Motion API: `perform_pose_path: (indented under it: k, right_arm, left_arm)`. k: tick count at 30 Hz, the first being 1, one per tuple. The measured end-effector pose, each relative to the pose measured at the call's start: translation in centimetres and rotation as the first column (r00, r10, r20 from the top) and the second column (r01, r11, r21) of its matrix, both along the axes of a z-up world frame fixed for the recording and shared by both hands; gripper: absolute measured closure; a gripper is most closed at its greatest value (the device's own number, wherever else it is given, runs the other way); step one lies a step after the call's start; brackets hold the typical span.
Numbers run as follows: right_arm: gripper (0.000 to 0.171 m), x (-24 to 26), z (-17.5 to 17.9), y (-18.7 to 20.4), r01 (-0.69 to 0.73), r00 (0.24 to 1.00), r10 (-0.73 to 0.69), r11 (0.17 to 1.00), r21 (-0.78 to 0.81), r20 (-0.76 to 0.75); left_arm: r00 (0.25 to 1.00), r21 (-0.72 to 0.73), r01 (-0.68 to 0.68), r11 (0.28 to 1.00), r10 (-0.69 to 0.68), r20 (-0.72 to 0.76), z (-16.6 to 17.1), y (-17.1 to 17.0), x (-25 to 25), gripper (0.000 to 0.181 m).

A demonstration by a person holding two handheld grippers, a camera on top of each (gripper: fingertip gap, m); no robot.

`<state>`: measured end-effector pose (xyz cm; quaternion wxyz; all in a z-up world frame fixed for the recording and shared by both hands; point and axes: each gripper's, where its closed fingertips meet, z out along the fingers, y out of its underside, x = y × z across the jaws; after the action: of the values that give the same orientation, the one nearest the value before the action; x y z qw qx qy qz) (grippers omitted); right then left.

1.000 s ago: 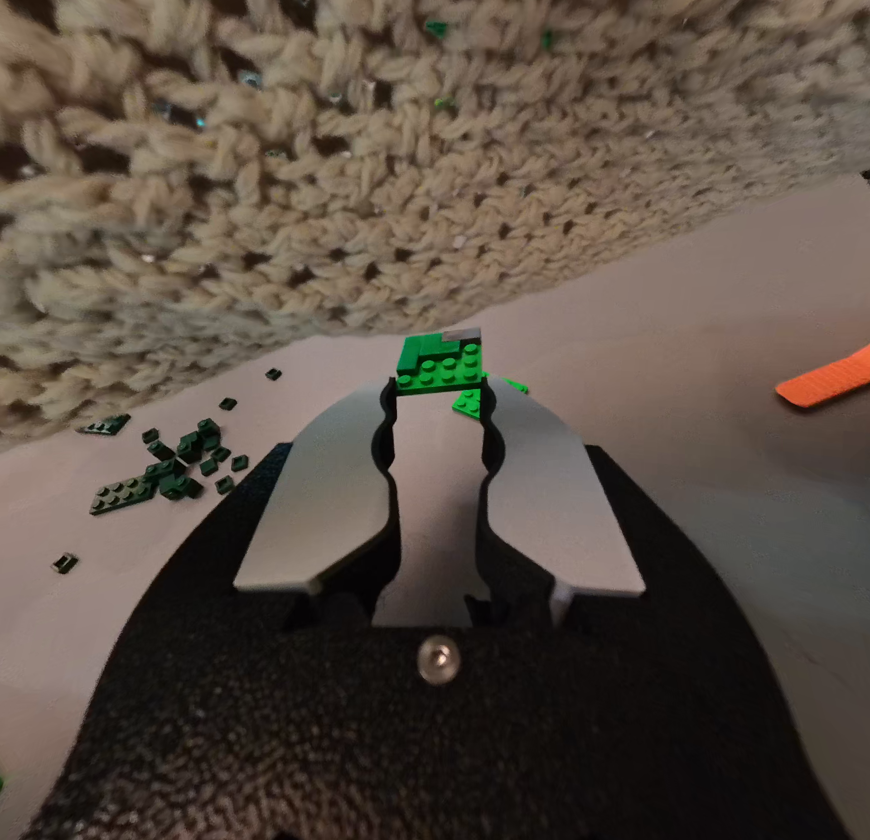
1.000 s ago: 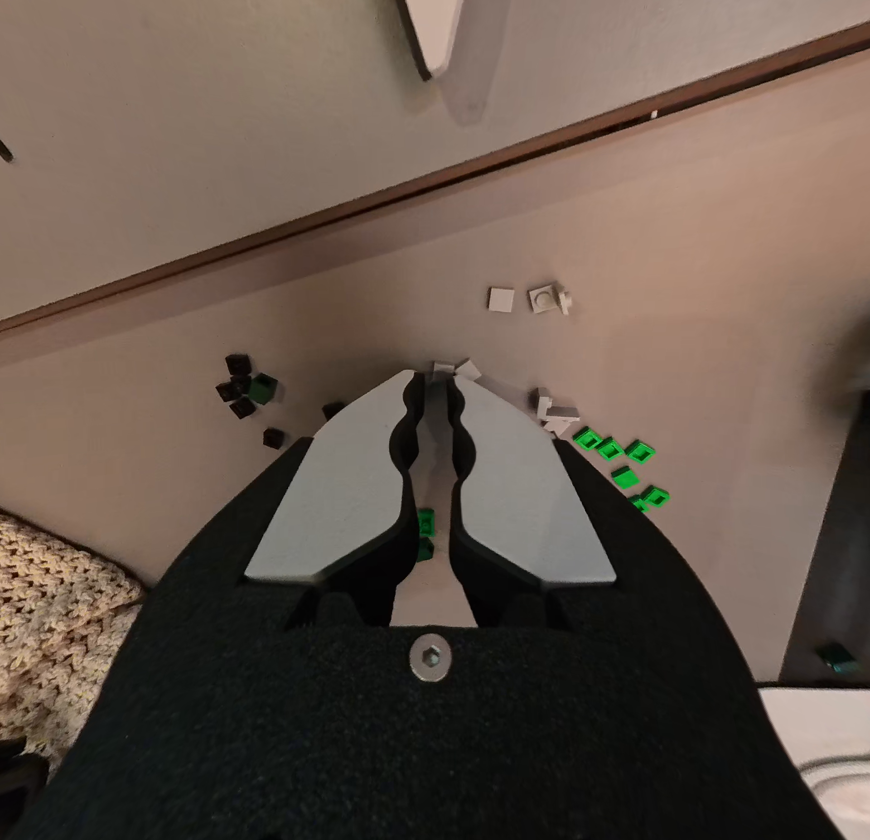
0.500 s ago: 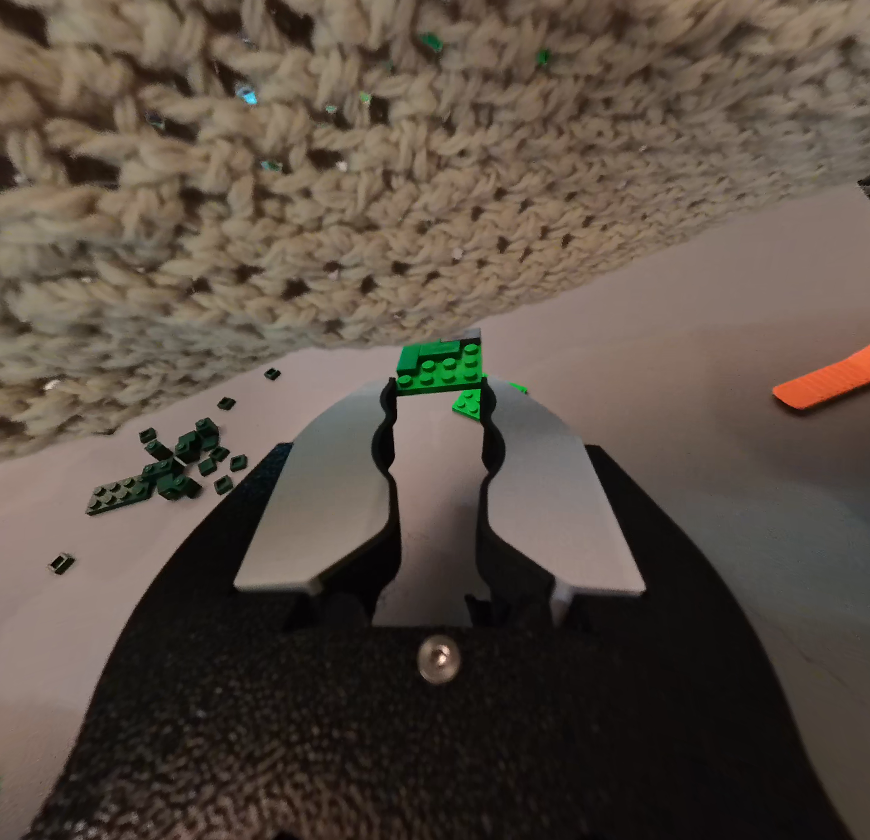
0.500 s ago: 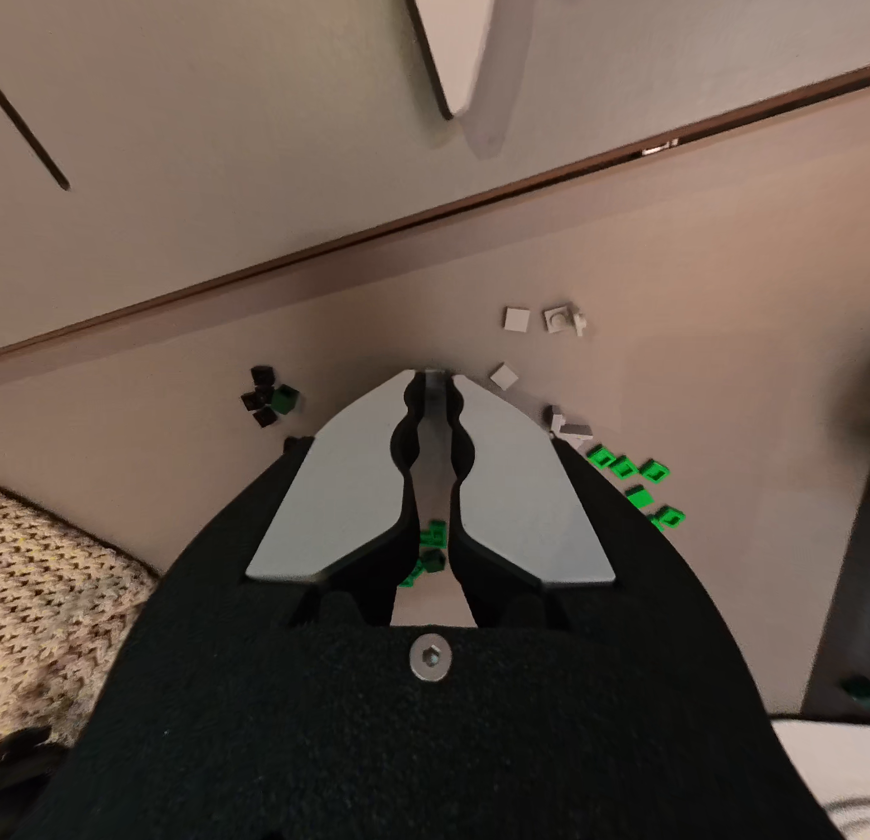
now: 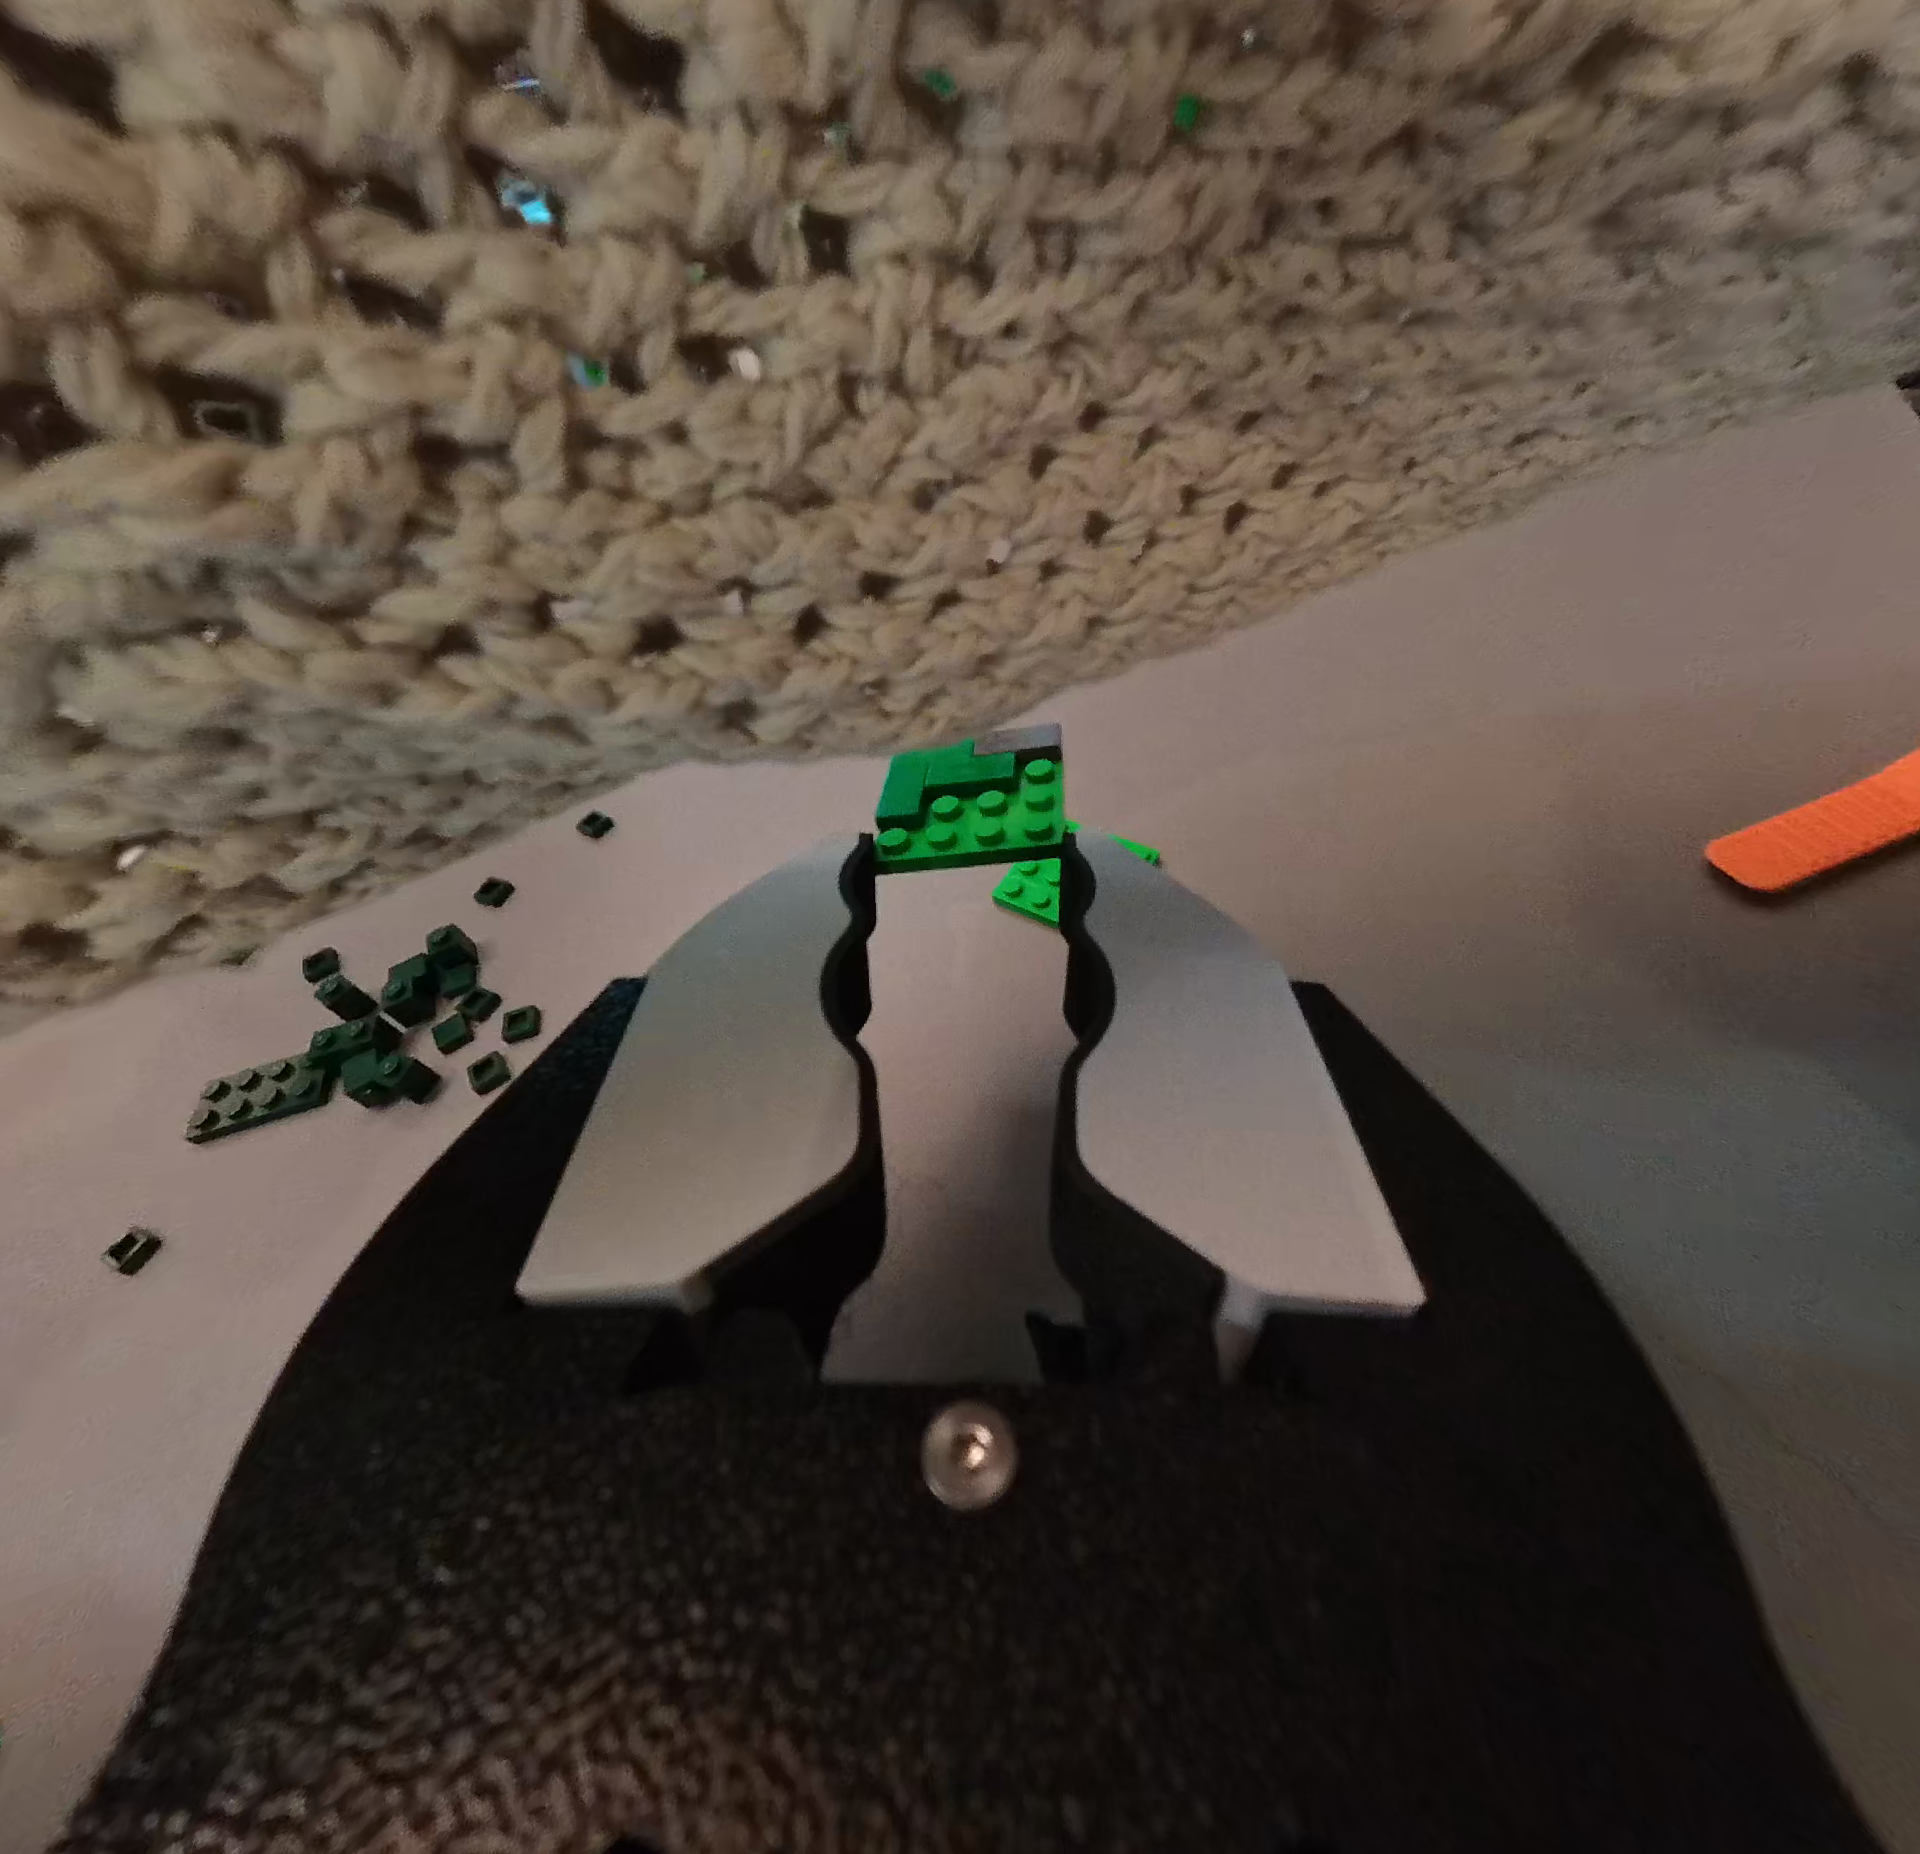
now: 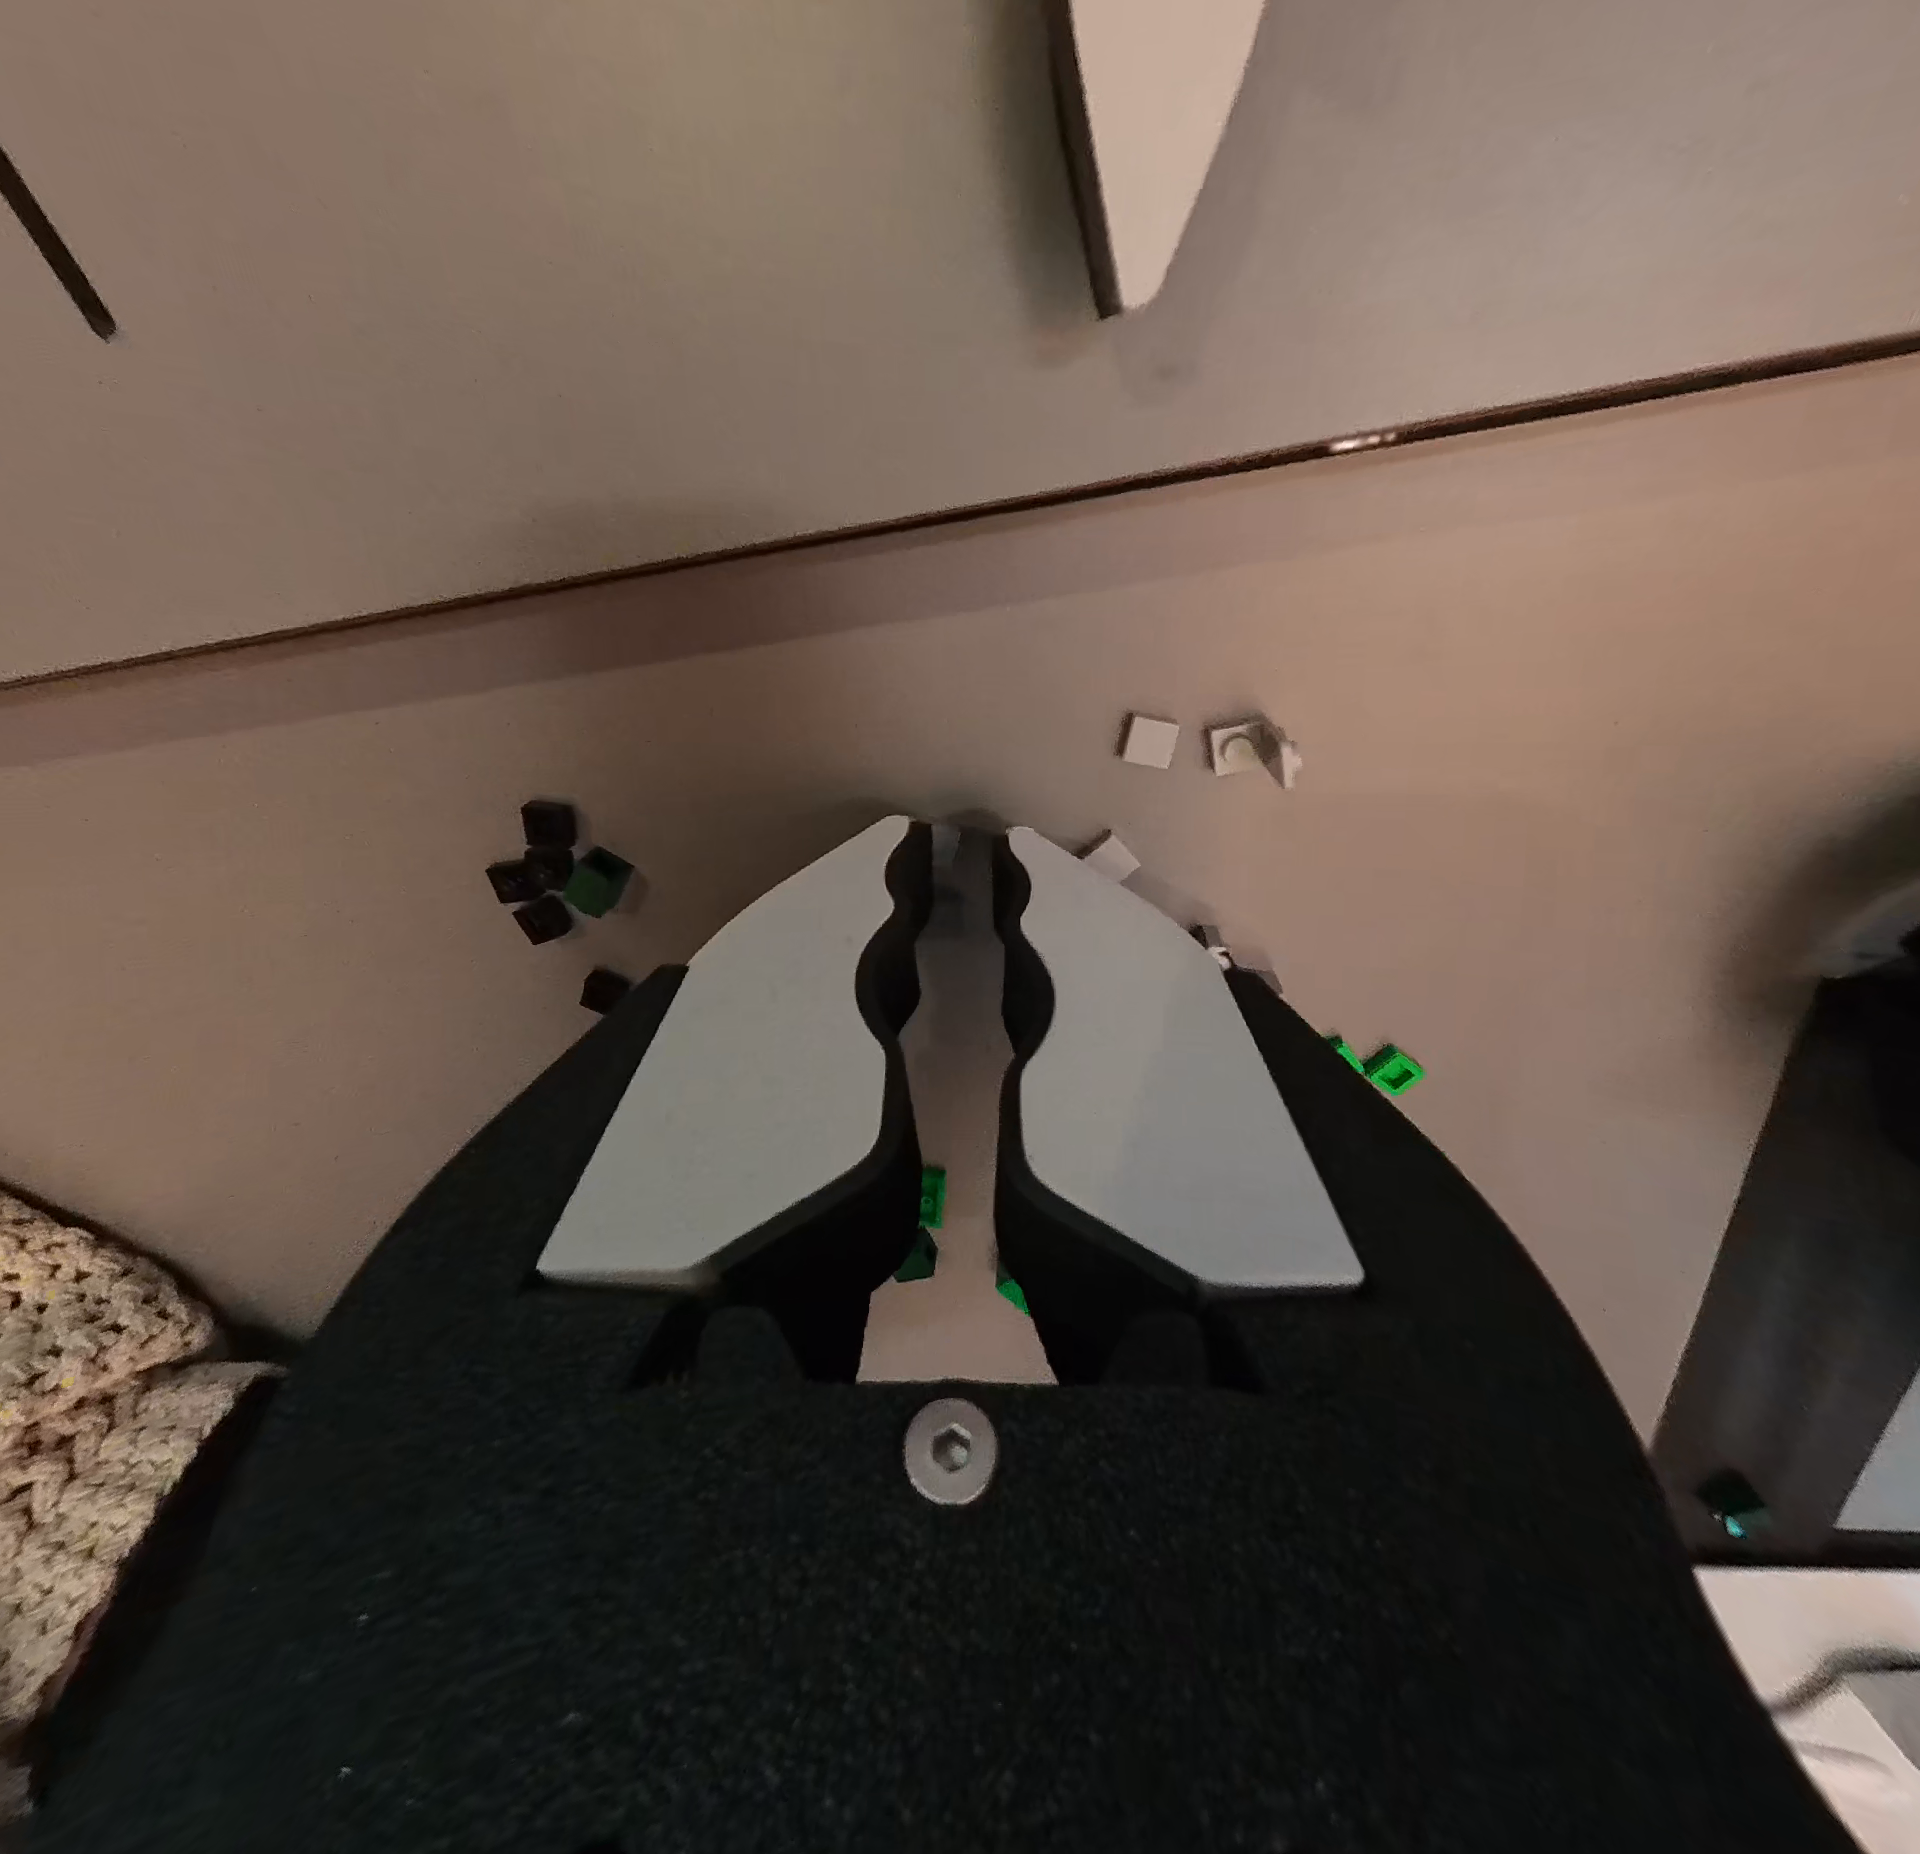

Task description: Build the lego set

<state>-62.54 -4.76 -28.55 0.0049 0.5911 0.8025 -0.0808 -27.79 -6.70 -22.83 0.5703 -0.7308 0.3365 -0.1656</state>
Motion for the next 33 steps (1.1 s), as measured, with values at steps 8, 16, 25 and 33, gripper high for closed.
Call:
perform_pose_path:
  k: [8,16,25,33]
  right_arm:
    - [0.157,0.3,-0.3,-0.2,-0.02,0.999,0.02,1.0,0.022,0.031]
    - [0.164,1.2,0.4,0.2,-0.096,0.995,0.097,0.994,0.055,-0.014]
    - [0.164,15.8,8.6,2.3,-0.12,0.941,0.106,0.992,-0.024,-0.32]
    - [0.164,34.1,8.4,0.4,-0.092,0.888,0.018,0.986,-0.14,-0.46]
  left_arm:
    - [1.0,0.001,0.0,1.0,0.0,-0.001,0.0,0.0,0.0,0.147]
    - [1.0,0.001,0.002,1.0,-0.002,-0.003,-0.1,-0.1,0.0,0.147]
    - [1.0,-0.018,0.014,1.0,-0.014,-0.01,-0.3,-0.2,0.0,0.147]
    - [0.995,-0.114,0.086,0.99,-0.09,-0.032,-1.5,-1.0,0.7,0.147]
